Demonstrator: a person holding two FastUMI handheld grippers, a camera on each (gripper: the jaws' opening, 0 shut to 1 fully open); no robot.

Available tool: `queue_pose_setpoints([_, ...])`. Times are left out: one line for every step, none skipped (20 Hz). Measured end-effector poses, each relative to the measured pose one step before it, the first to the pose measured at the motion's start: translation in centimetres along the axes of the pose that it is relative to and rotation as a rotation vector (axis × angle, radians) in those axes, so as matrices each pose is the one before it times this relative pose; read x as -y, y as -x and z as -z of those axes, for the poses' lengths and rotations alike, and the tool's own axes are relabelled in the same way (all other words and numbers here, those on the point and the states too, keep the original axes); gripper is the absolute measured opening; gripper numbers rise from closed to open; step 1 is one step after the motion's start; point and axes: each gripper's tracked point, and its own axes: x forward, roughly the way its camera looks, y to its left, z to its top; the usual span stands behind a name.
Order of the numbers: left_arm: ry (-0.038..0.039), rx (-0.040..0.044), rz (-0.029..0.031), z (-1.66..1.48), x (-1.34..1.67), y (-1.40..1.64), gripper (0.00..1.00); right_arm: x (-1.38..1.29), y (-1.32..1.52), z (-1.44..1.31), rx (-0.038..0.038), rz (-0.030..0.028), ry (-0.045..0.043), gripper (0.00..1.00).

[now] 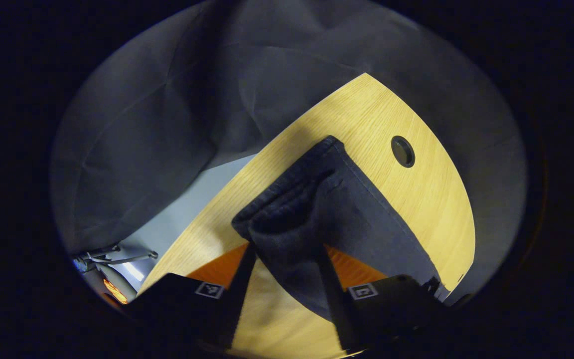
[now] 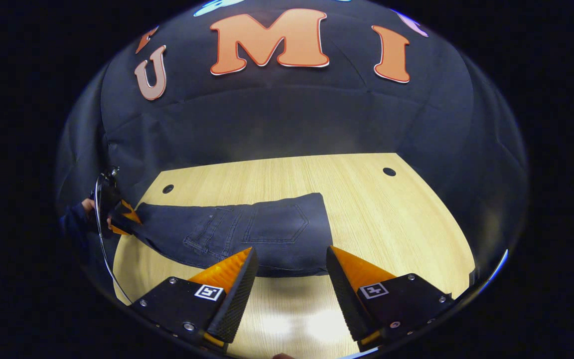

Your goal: Grasp the waist and the cuffs of the jeans and fold them to make the two legs overlap; first hold the waist and fold one-third of the jeans toward the cuffs, then hold the cuffs and fold the remaining one-third in the same direction to finish folding.

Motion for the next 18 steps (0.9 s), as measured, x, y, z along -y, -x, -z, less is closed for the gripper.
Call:
queue_pose_setpoints([0.01276, 0.01884, 0.07159, -0.015, 0.825, 0.105, 0.54, 0.077, -0.084, -0.268, 0.00244, -0.00876, 0.00243, 0.84])
queue_pose_setpoints([0.04598, -0.00286, 0.0481, -0.027, 0.312, 0.214, 0.35, 0.023, -0.305, -0.197, 0.00062, -0.01006, 0.0051, 0.84])
queue_pose_setpoints([0.00597, 0.01395, 0.04366, 0.276, 0.232, 0.09, 0.16, -0.003, -0.256, -0.21, -0.00128, -0.01223, 0.00693, 0.84])
queue_pose_setpoints([0.03482, 0.02853, 0.03809, 0.051, 0.148, 0.366, 0.17, 0.023, -0.336, -0.298, -0.0055, -0.01319, 0.00747, 0.84])
queue_pose_setpoints([-0.01009, 0.02044, 0.03678, -0.003, 0.446, 0.965, 0.05, 0.133, -0.203, -0.434, 0.00292, -0.01206, 0.00804, 0.84])
queue_pose_setpoints([-0.01723, 0.04224, 0.03109, -0.315, 0.44, 0.923, 0.05, 0.033, -0.308, -0.431, 0.00745, -0.01206, 0.0041, 0.84])
queue_pose_setpoints([-0.02632, 0.03773, 0.0257, -0.226, 0.675, 0.86, 0.05, 0.085, -0.147, -0.43, 0.00726, -0.00774, 0.00267, 0.84])
queue_pose_setpoints([-0.03569, 0.04211, 0.02324, -0.31, 0.751, 1.136, 0.05, 0.024, -0.097, -0.485, 0.0084, -0.0129, 0.00178, 0.84])
queue_pose_setpoints([-0.03096, 0.04639, 0.02653, -0.08, 1.175, 1.319, 0.05, 0.155, -0.071, -0.242, 0.00668, -0.00509, 0.00327, 0.84])
queue_pose_setpoints([-0.03329, 0.04107, 0.02316, -0.595, 1.025, 1.01, 0.05, 0.002, -0.076, -0.306, 0.00704, -0.00993, 0.00244, 0.84])
queue_pose_setpoints([-0.02362, 0.02448, 0.01957, -0.715, 0.661, 1.305, 0.05, 0.064, 0.002, -0.117, 0.00079, -0.00744, 0.0017, 0.84])
queue_pose_setpoints([-0.02468, 0.02554, 0.0118, -0.686, 0.647, 1.217, 0.05, -0.005, -0.158, -0.051, -0.00024, -0.00841, 0.00337, 0.84])
queue_pose_setpoints([-0.02298, 0.01595, 0.01333, -0.203, 0.887, 1.195, 0.05, 0.059, -0.052, -0.145, 0.00302, -0.00596, 0.00555, 0.84])
queue_pose_setpoints([-0.02534, 0.02471, 0.01636, -0.561, 0.924, 1.015, 0.05, 0.207, -0.057, -0.315, 0.0066, -0.00086, 0.00413, 0.84])
queue_pose_setpoints([-0.02878, 0.01845, 0.01596, -0.218, 1.332, 1.11, 0.05, 0.149, 0.143, -0.269, 0.00713, -0.00548, -0.00139, 0.84])
queue_pose_setpoints([-0.0276, 0.02133, 0.01337, -0.196, 1.626, 0.881, 0.05, 0.062, 0.067, -0.177, 0.00771, -0.00409, -0.00398, 0.84])
queue_pose_setpoints([-0.03042, 0.01655, 0.01646, -0.284, 1.708, 0.866, 0.05, 0.106, 0.072, -0.331, 0.00949, -0.00574, -0.00256, 0.84])
queue_pose_setpoints([-0.03137, 0.01085, 0.01602, -0.029, 1.919, 0.662, 0.05, 0.252, 0.04, -0.25, 0.00746, -0.00111, 0.00071, 0.85])
